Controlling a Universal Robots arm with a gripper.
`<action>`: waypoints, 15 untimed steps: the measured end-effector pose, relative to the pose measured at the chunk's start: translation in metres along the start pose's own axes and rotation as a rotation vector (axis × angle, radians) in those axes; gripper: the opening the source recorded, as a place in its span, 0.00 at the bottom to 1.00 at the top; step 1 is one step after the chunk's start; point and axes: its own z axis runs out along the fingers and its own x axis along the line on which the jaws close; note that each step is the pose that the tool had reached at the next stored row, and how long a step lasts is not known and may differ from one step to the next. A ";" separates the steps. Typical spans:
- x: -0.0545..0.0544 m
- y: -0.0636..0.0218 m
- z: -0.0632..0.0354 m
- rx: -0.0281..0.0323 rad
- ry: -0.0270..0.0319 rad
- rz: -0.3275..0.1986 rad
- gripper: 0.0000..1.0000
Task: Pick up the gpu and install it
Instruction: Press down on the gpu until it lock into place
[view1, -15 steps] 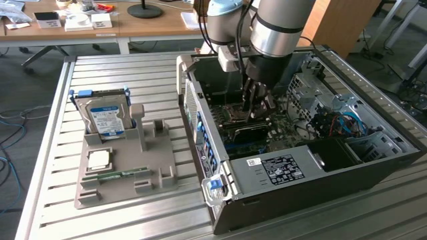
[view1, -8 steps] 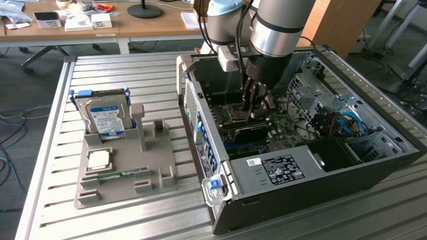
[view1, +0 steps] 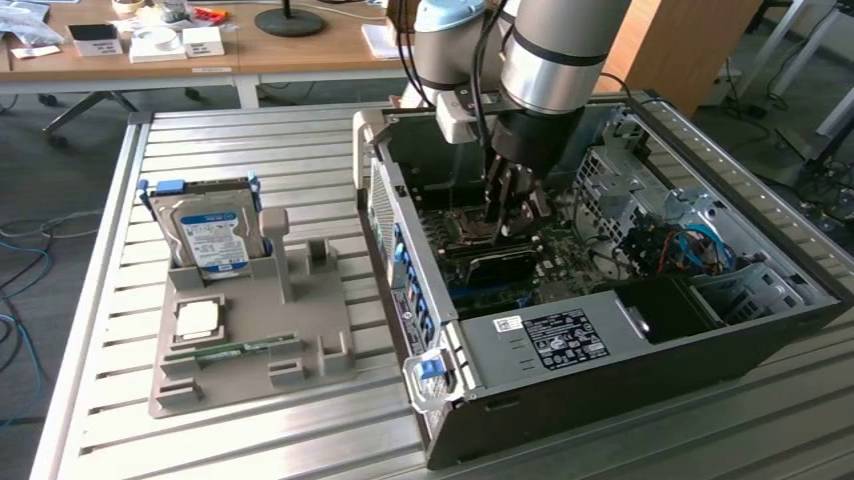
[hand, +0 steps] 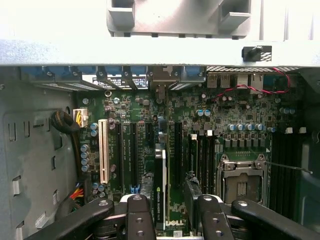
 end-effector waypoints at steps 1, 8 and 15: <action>0.000 0.0000 0.0000 0.0000 0.0000 0.000 0.40; 0.000 0.0000 0.0000 0.0000 0.0000 0.000 0.20; 0.000 0.0000 0.0000 0.0000 0.0000 0.000 0.11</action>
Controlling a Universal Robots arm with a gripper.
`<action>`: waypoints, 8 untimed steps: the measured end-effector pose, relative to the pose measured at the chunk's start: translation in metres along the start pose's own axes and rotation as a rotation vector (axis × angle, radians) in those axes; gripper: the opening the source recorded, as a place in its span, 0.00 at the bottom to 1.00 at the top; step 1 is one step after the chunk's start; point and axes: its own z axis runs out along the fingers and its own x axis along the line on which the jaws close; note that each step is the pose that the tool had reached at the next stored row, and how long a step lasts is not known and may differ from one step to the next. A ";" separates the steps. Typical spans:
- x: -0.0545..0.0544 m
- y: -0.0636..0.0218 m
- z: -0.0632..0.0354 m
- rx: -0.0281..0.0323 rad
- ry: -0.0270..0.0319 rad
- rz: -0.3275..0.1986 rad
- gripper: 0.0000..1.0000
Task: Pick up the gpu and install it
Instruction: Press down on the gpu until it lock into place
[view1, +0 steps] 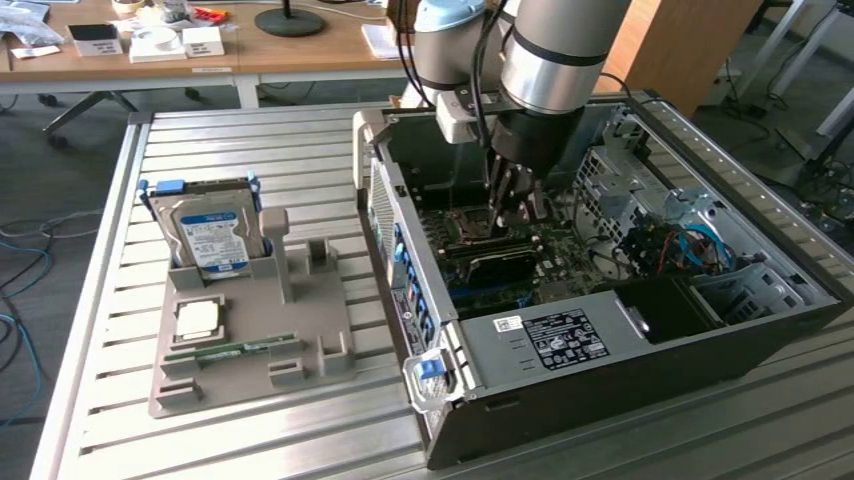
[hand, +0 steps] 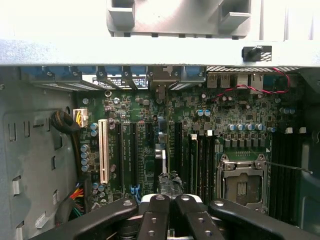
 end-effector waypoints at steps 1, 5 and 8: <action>0.000 0.0000 0.0000 0.0000 -0.0001 0.000 0.11; 0.000 -0.0045 0.0000 -0.0001 0.0001 0.000 0.11; 0.000 -0.0090 0.0001 -0.0001 0.0000 -0.001 0.11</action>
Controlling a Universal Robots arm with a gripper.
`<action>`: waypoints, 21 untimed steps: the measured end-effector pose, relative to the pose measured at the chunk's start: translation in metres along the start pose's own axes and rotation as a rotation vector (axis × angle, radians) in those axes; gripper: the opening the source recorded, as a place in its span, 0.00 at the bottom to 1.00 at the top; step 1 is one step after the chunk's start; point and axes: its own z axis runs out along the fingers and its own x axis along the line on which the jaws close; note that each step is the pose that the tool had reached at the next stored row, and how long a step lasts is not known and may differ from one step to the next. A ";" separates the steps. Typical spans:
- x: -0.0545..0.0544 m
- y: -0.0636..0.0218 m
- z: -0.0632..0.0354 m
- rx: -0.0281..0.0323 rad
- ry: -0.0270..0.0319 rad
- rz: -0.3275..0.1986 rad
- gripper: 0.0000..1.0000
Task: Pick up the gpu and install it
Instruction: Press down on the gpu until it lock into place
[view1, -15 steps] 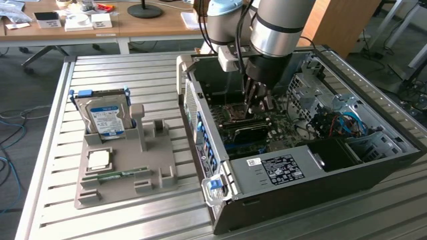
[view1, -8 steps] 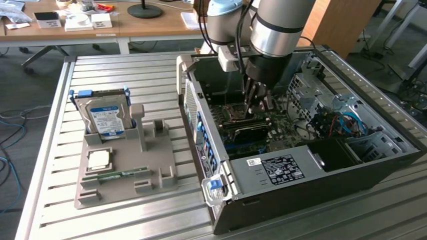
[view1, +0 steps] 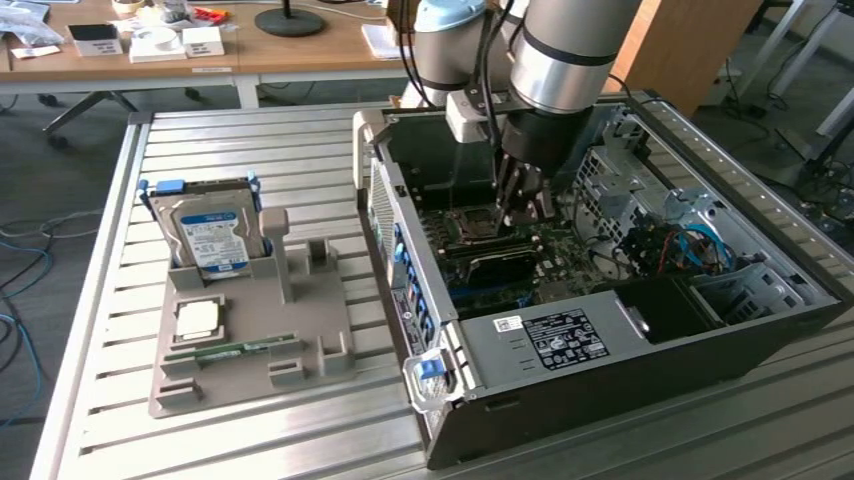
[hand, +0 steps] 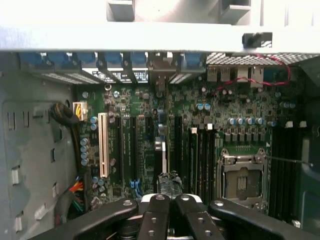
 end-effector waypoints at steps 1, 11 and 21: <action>0.000 0.0000 0.0000 0.0000 0.0000 0.000 0.11; 0.001 0.0002 0.0129 -0.0001 0.0000 0.000 0.11; 0.000 0.0004 0.0212 -0.0008 0.0000 0.000 0.11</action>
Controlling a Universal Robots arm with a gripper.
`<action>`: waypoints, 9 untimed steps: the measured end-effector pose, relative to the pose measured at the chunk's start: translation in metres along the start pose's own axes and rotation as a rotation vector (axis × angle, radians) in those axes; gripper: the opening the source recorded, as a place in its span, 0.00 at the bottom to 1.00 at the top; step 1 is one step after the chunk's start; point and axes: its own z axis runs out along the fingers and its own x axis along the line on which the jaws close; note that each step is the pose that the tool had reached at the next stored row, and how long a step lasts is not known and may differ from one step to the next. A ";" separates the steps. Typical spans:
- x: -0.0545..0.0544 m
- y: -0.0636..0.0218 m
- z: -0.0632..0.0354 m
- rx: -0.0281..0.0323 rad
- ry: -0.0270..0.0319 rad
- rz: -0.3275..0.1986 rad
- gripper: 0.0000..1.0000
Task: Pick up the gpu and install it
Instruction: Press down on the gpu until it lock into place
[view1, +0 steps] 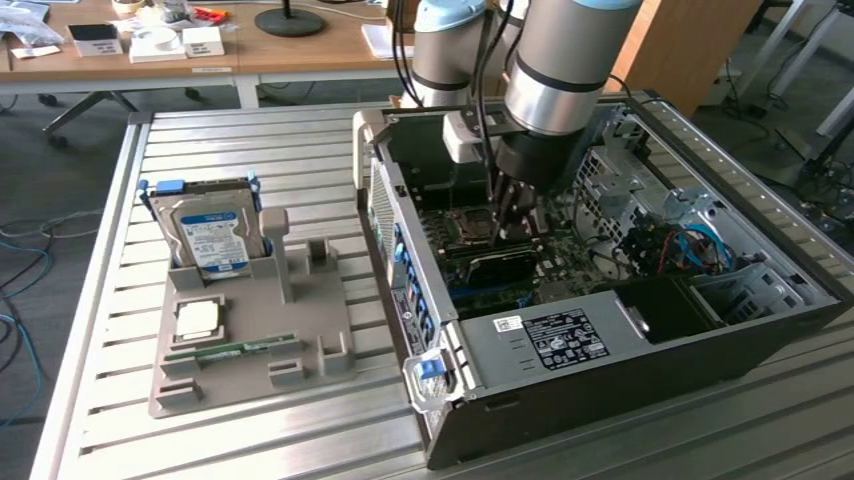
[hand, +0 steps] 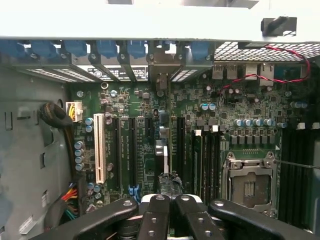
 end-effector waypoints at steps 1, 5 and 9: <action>-0.001 0.0001 0.0001 0.0000 0.0000 0.000 0.11; -0.003 0.0010 0.0014 0.0000 0.0000 0.000 0.11; -0.004 0.0016 0.0039 0.0000 0.0000 0.000 0.11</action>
